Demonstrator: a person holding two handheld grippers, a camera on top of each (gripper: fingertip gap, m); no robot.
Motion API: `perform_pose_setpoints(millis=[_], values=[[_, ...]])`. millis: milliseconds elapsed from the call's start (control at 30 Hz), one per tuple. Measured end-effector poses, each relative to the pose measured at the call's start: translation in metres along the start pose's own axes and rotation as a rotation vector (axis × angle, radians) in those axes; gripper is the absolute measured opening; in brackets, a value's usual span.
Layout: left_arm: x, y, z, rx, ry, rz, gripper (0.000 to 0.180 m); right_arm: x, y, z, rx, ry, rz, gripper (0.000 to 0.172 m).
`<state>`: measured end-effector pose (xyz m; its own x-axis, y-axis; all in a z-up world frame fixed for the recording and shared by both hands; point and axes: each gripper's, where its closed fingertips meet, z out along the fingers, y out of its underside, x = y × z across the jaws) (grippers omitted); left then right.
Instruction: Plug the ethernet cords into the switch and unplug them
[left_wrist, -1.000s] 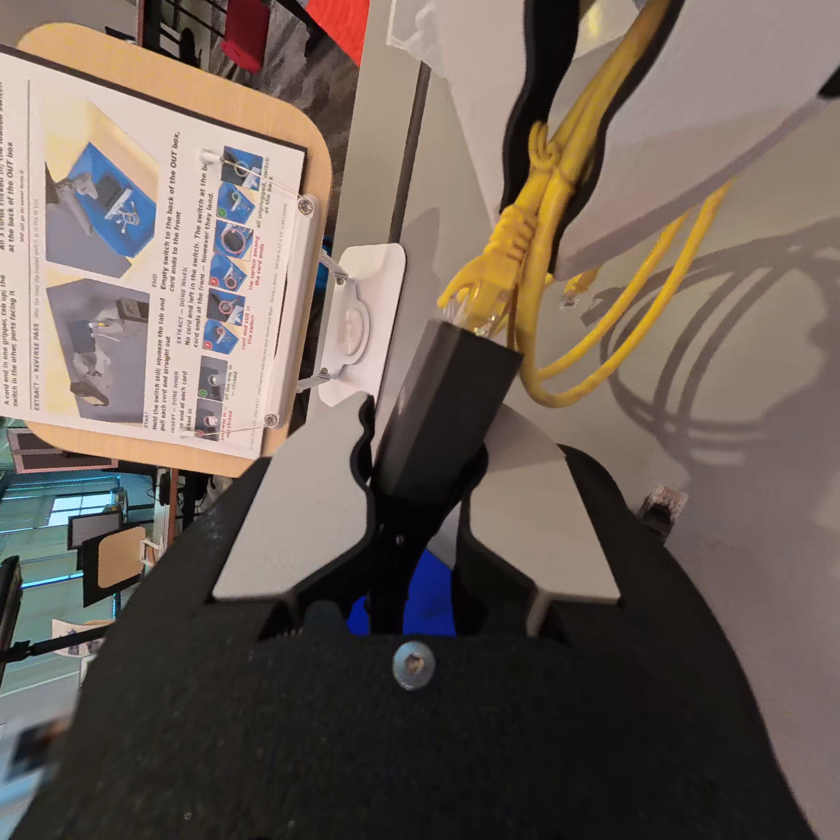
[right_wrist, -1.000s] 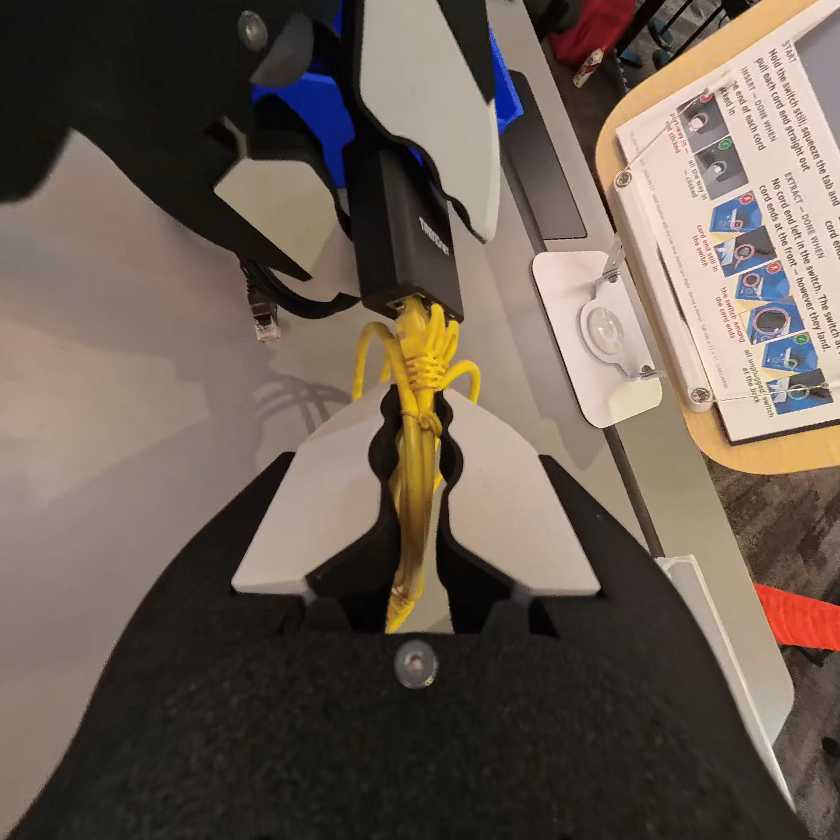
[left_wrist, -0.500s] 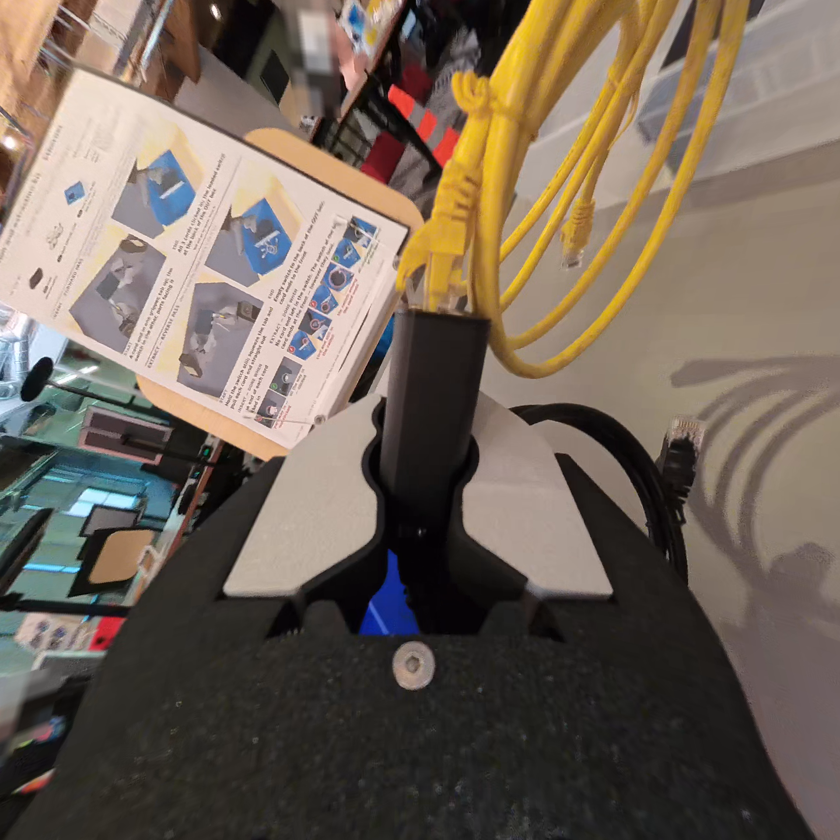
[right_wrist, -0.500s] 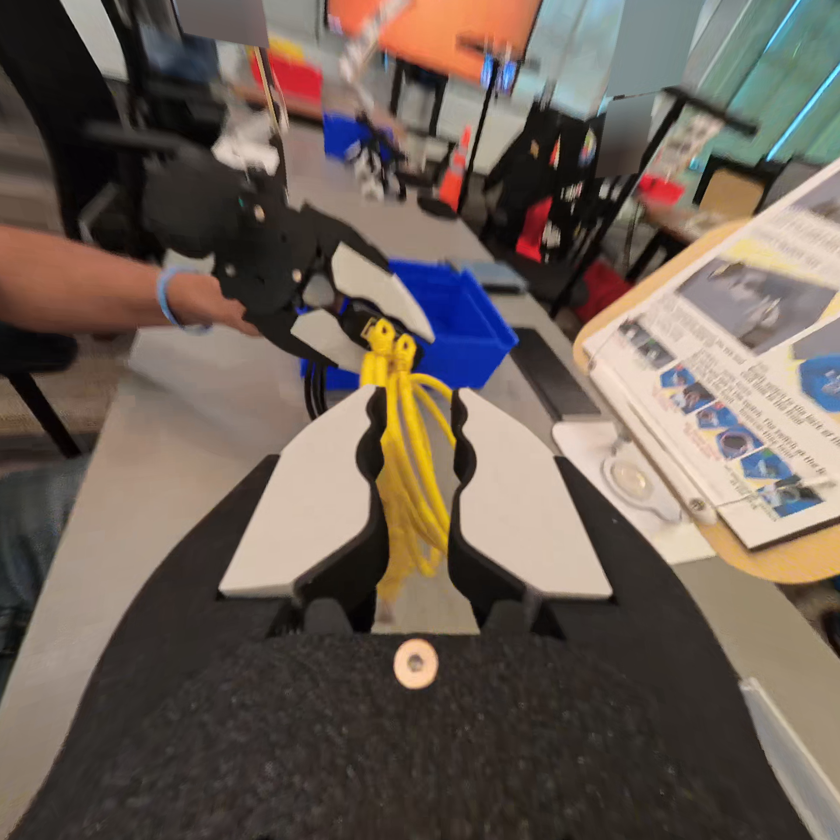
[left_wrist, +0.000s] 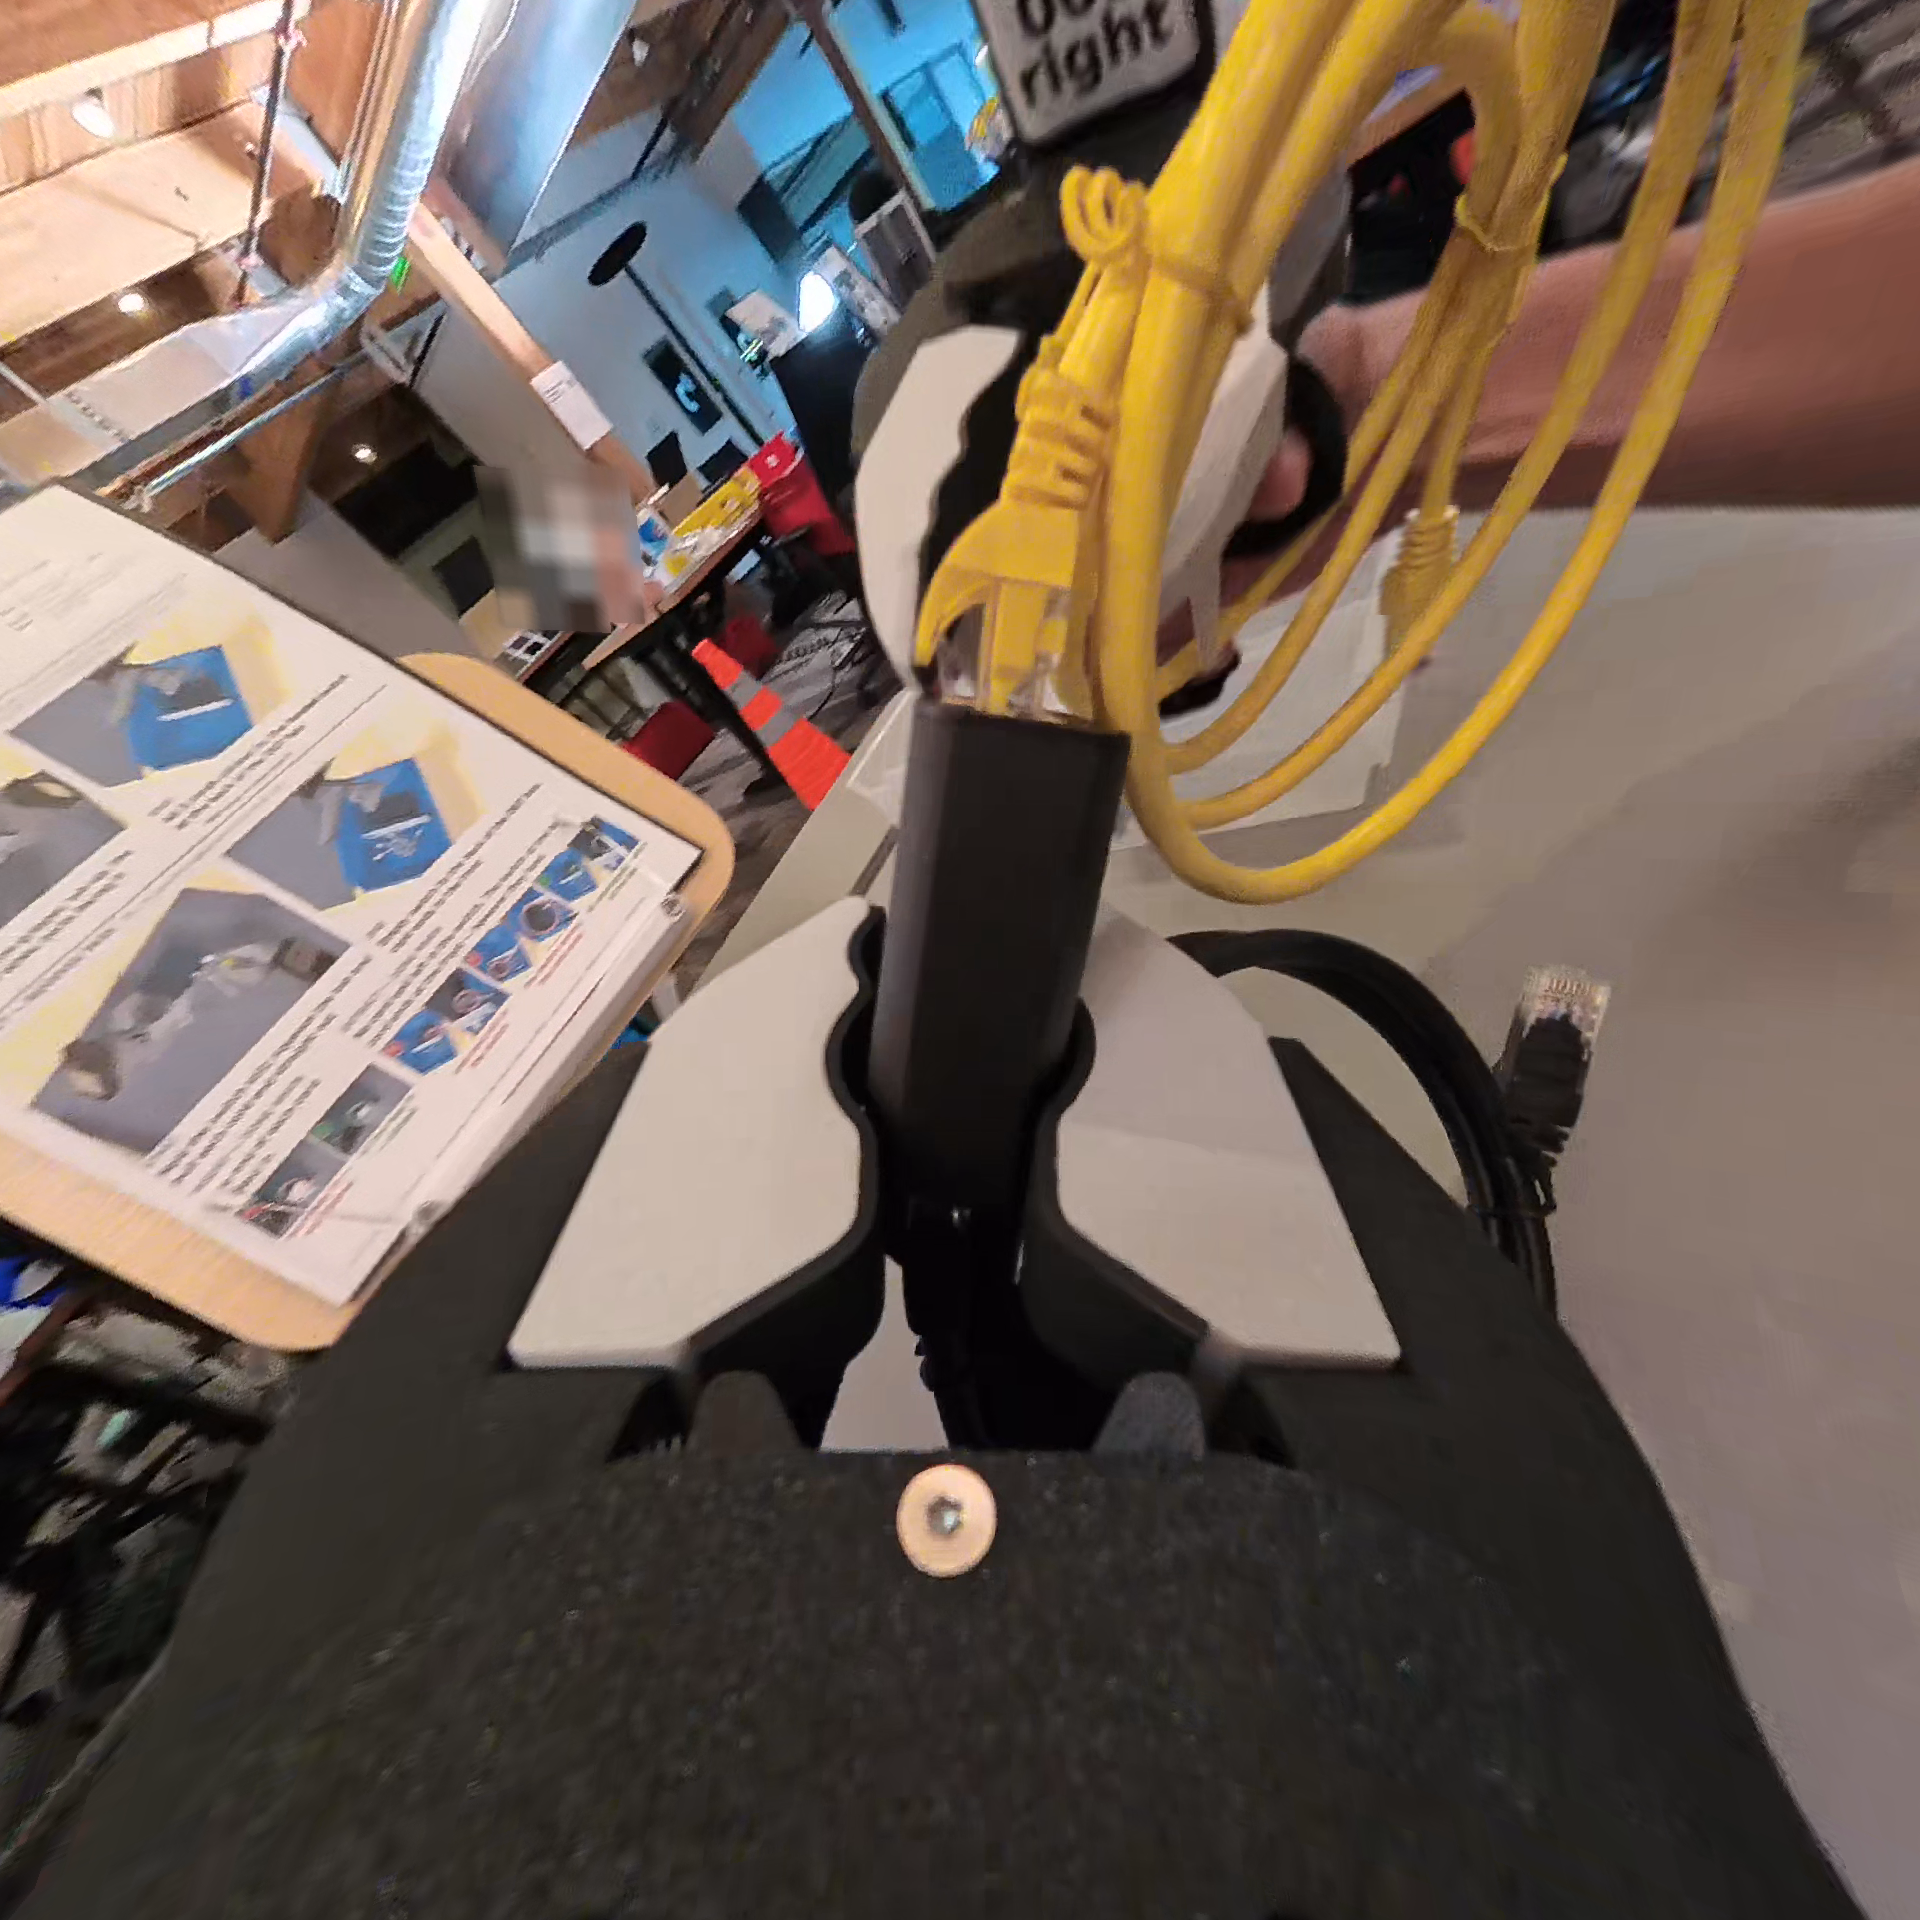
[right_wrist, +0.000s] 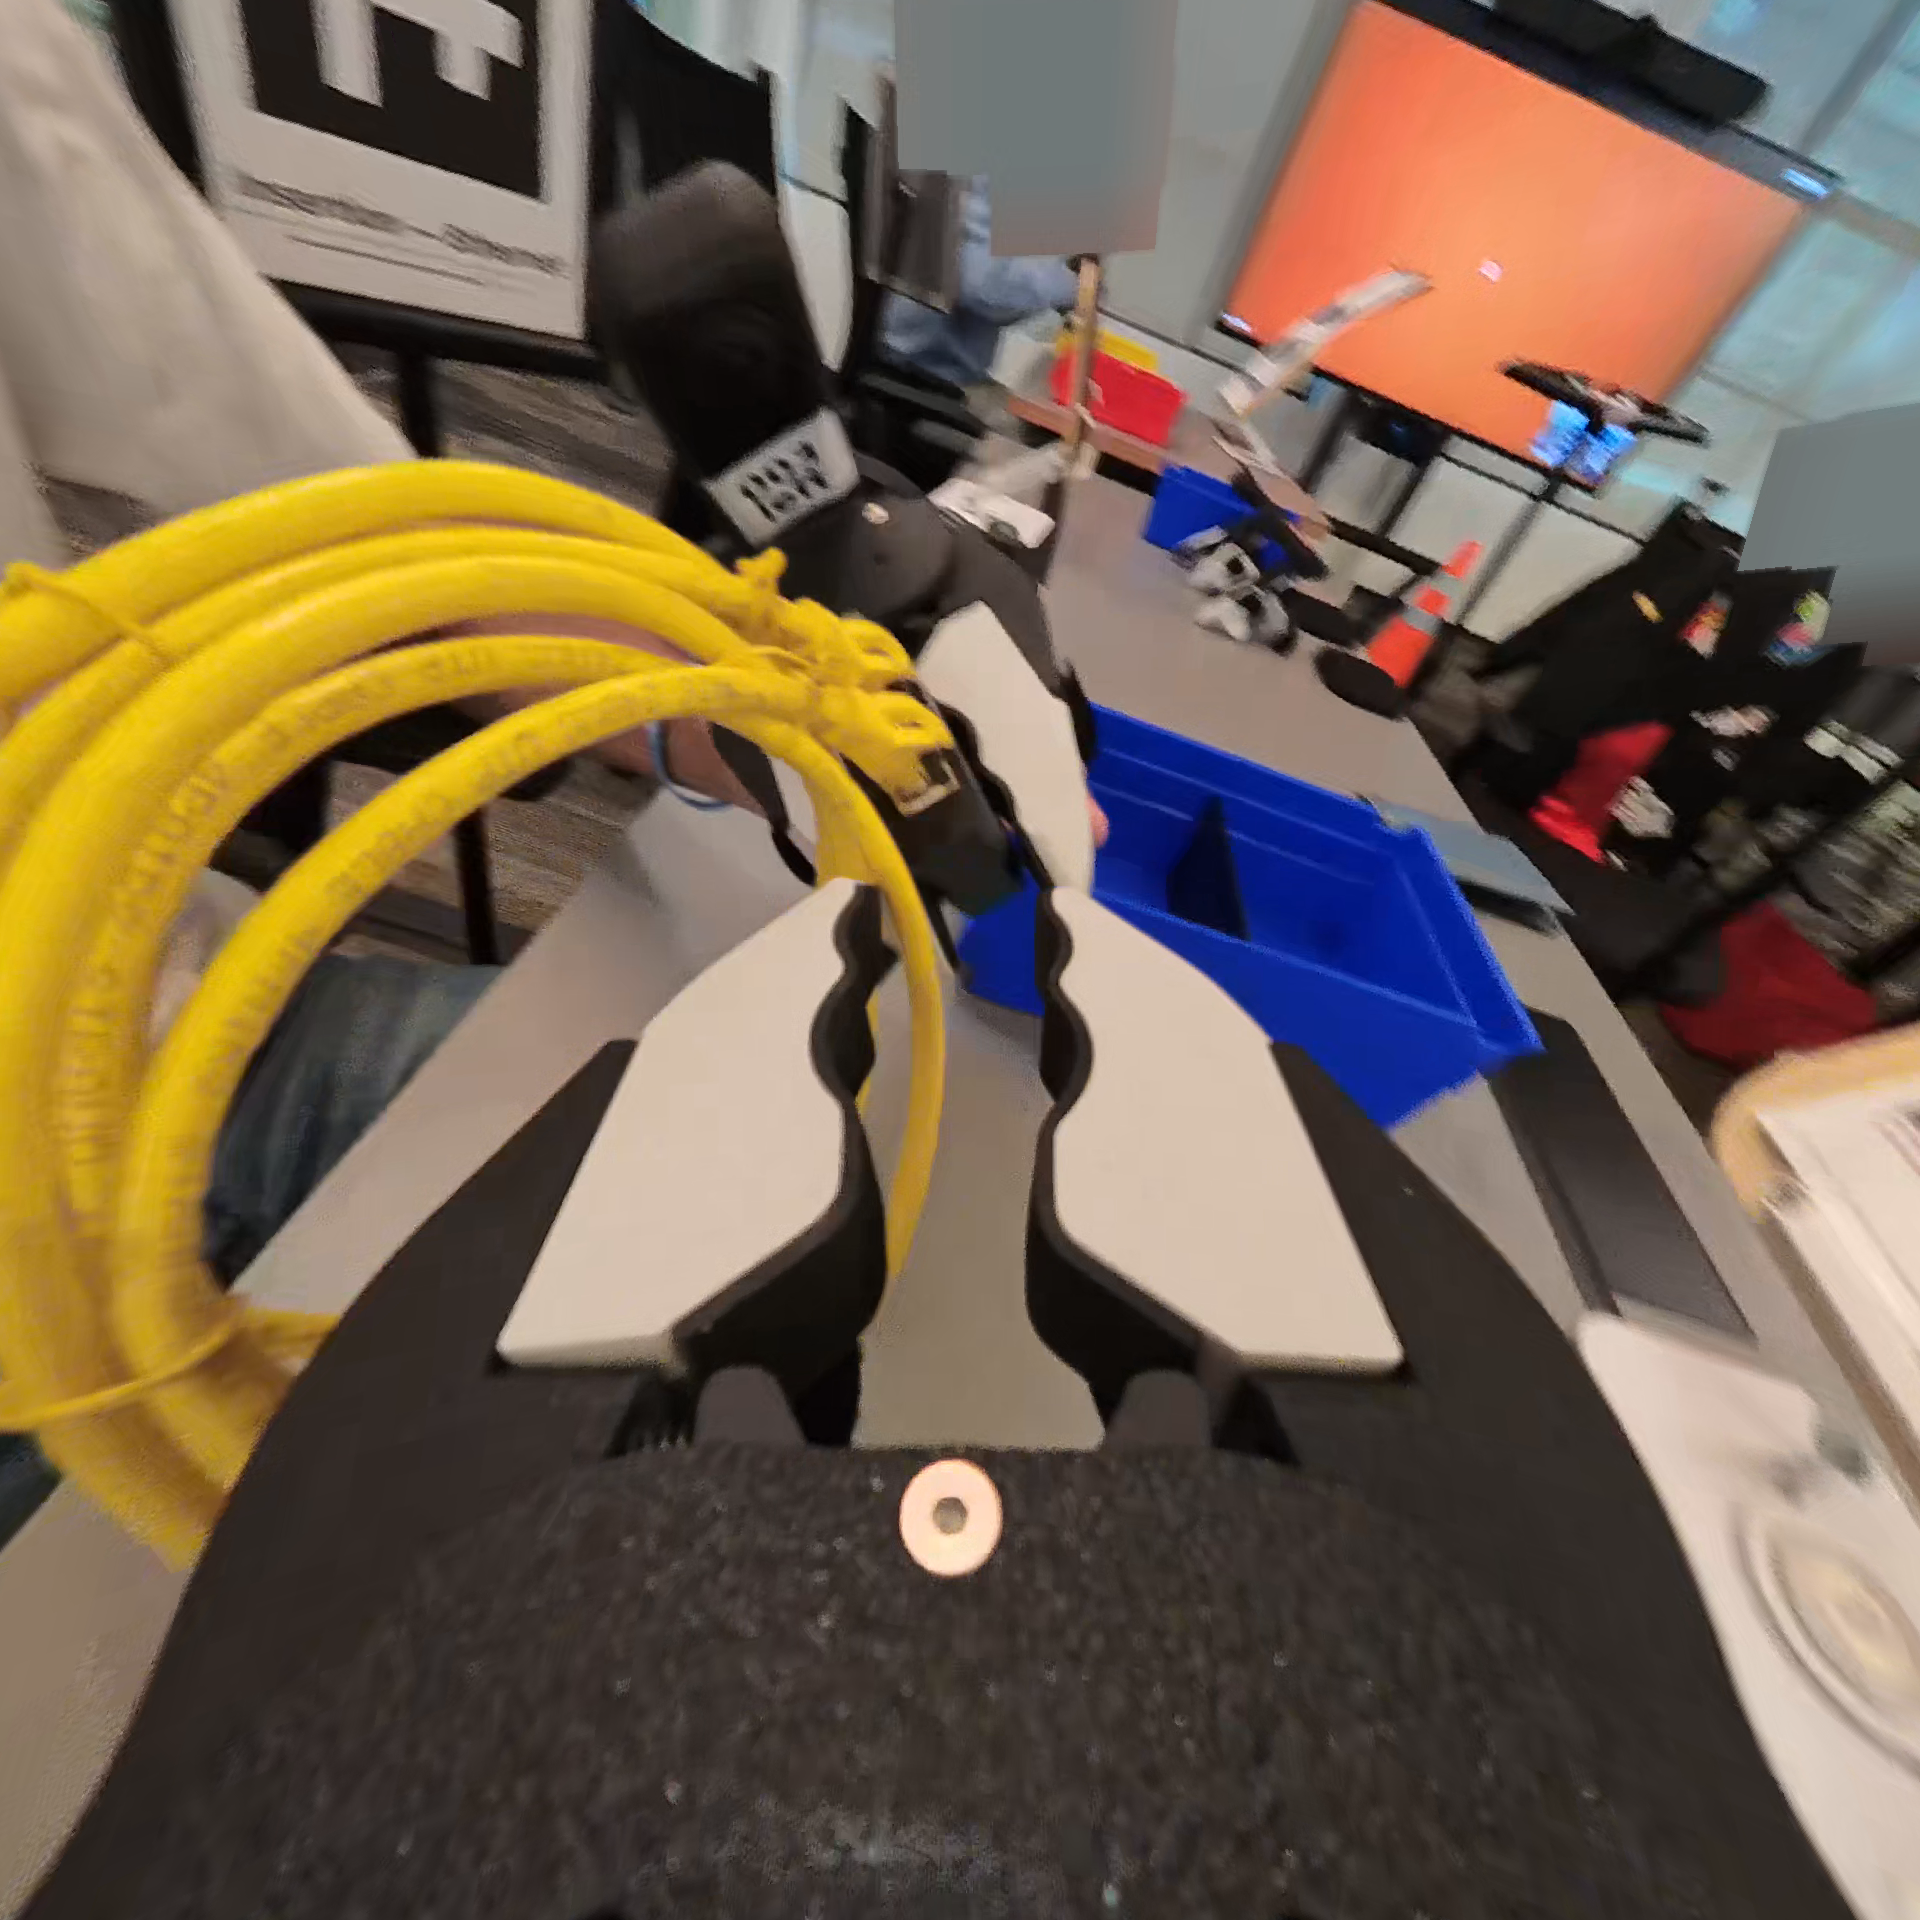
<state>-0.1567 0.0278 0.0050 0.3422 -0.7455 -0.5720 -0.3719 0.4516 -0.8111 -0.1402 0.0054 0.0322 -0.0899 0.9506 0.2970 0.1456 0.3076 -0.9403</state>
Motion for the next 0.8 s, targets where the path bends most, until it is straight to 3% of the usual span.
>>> perform_pose_setpoints(millis=[100, 300, 433, 633, 800], values=[[0.006, -0.004, 0.001, 0.043, 0.042, -0.065, 0.028, -0.011, -0.012, 0.014, 0.069, -0.059, -0.020, 0.032], [0.009, 0.006, 0.004, 0.056, 0.104, -0.162, 0.028, -0.013, -0.017, 0.020, 0.165, -0.062, -0.055, 0.023], [0.020, 0.015, 0.007, 0.035, 0.180, -0.186, 0.028, -0.015, -0.009, 0.025, 0.176, -0.089, -0.041, 0.028], [0.024, 0.024, 0.009, -0.017, 0.224, -0.239, 0.030, -0.015, -0.001, 0.027, 0.127, -0.086, -0.064, 0.022], [0.011, 0.012, -0.007, 0.029, 0.165, -0.194, 0.029, -0.008, 0.000, 0.018, 0.115, -0.052, -0.088, 0.020]])
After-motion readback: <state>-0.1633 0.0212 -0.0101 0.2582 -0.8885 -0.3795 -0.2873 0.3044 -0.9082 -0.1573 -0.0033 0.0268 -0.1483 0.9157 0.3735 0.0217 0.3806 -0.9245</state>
